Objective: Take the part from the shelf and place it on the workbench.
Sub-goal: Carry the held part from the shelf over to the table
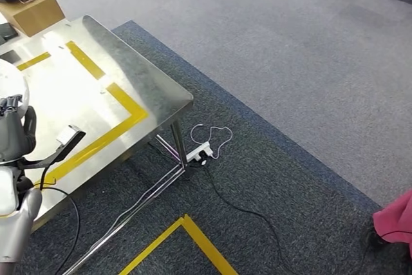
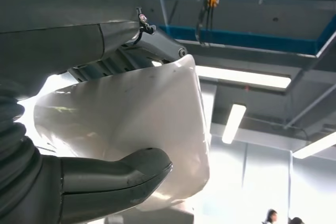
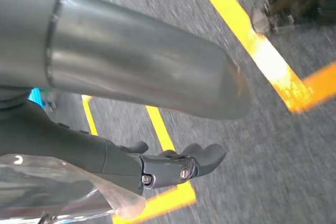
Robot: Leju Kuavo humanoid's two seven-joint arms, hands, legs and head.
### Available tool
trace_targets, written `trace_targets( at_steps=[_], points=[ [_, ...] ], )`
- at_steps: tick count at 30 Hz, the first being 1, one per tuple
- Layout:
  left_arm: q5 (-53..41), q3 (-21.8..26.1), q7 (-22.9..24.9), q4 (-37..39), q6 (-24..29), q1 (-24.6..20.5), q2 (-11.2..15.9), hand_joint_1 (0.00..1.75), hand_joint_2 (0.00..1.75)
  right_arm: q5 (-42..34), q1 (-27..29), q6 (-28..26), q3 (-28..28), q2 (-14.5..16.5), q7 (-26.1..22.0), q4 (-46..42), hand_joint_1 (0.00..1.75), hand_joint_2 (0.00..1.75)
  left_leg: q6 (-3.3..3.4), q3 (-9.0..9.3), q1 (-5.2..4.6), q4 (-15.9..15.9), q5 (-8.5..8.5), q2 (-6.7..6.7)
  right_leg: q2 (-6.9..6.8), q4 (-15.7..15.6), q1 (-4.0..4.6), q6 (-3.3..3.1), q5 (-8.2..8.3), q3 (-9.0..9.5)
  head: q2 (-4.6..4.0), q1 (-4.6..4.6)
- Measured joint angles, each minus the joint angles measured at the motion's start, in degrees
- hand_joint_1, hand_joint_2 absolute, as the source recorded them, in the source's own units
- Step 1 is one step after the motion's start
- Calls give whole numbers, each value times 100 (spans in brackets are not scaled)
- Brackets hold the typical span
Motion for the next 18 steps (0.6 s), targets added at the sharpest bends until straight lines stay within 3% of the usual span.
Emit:
trace_targets(
  at_steps=[2, 4, 5, 6, 7, 9, 11, 13, 15, 17, 18],
  points=[
    [0, -27, 34, 24, 0, -42, 18, 175, 175, -2, 8, 7, 0, -5, -1, 2, 0, 0, -47, -307, 0, 648, -306, 310, -165, -18, 8, -56, -26, 43, 0, -44],
    [0, -56, 53, 71, -1, -49, 16, 175, 175, -5, 18, 13, 0, -5, -1, 1, 0, 0, -79, -629, 21, 1295, -510, 408, -337, -17, 18, -75, -61, 73, 0, -48],
    [0, -67, 56, 95, -1, -47, 19, 175, 175, -6, 20, 14, 0, -4, -1, 1, 0, 0, -86, -668, 28, 1356, -463, 424, -419, -17, 19, -72, -80, 91, 0, -48],
    [0, -75, 58, 116, -1, -49, 22, 175, 175, -7, 19, 13, 0, -4, -1, 0, 0, 0, -83, -590, 31, 1186, -311, 447, -500, -17, 19, -65, -101, 118, 0, -49],
    [0, -84, 60, 129, -1, -54, 29, 175, 175, -8, 16, 13, 0, -3, -2, -1, 0, 0, -66, -408, 25, 821, -90, 515, -575, -17, 19, -53, -126, 152, 0, -49],
    [0, -102, 61, 146, -1, -80, 43, 175, 175, -8, 10, 13, 0, -4, -3, -1, 0, 0, -8, -28, -42, 80, 177, 788, -709, -17, 41, -10, -179, 211, 0, -53],
    [0, -116, 62, 161, -1, -107, 55, 175, 175, -8, 3, 14, 0, -4, -4, -1, 0, 0, 61, 96, -111, -199, 166, 945, -841, -25, 76, 45, -221, 242, 0, -43],
    [0, -122, 65, 179, 0, -113, 83, 175, 175, -10, -14, 15, 0, -2, -7, -2, 0, 0, 126, 96, -106, -241, 159, 825, -966, -51, 87, 104, -260, 277, 1, -31],
    [0, -124, 69, 196, 3, -131, 106, 175, 175, -14, -34, 17, 0, -2, -12, -3, 0, 0, 191, 138, -64, -295, 174, 682, -751, 87, 69, 159, -385, 238, 1, -13],
    [0, -128, 76, 214, 4, -169, 93, 175, 175, -19, -34, 20, 0, -3, -16, -3, 0, 0, 239, 168, -34, -322, 177, 549, -367, 698, 48, 185, -672, -67, 0, 20],
    [0, -130, 79, 229, 4, -181, 84, 175, 175, -21, -26, 22, 0, -3, -15, -3, 0, 0, 253, 169, -32, -320, 173, 474, -273, 1107, 46, 189, -820, -301, 0, 30]
  ],
)
